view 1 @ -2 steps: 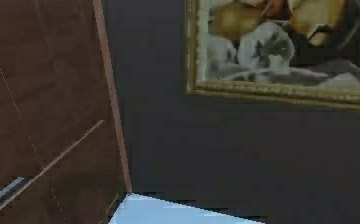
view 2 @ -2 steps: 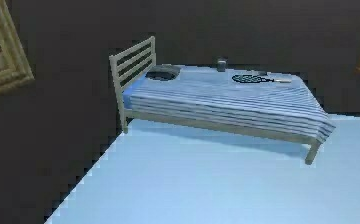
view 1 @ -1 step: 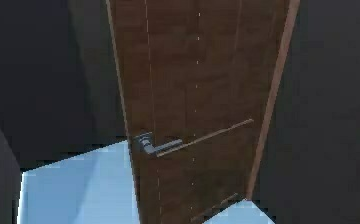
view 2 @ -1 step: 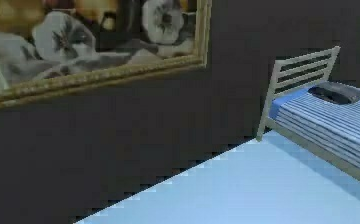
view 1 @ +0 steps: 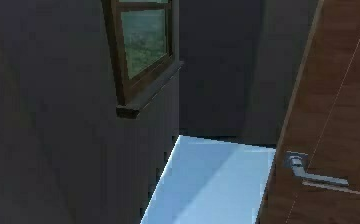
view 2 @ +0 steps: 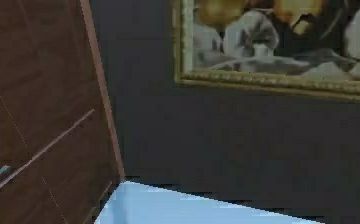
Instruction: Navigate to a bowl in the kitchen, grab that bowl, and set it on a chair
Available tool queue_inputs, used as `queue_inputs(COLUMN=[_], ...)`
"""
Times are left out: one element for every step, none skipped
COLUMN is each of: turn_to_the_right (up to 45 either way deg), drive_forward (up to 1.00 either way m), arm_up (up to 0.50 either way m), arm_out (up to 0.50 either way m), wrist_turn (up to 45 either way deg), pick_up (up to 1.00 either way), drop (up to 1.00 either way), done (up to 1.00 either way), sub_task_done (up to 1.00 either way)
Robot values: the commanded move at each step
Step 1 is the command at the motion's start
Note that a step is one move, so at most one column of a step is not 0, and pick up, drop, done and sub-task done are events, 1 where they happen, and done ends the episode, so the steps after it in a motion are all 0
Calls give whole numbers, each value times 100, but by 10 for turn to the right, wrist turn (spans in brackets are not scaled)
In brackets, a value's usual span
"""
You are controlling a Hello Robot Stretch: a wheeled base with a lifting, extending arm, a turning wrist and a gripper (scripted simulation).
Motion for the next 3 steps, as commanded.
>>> queue_inputs(turn_to_the_right=[0, 450, 90], drive_forward=[60, 0, 0], arm_up=[0, 0, 0], arm_out=[0, 0, 0], wrist_turn=[0, 0, 0], pick_up=[0, 0, 0], drop=[0, 0, 0], done=[0, 0, 0], sub_task_done=[0, 0, 0])
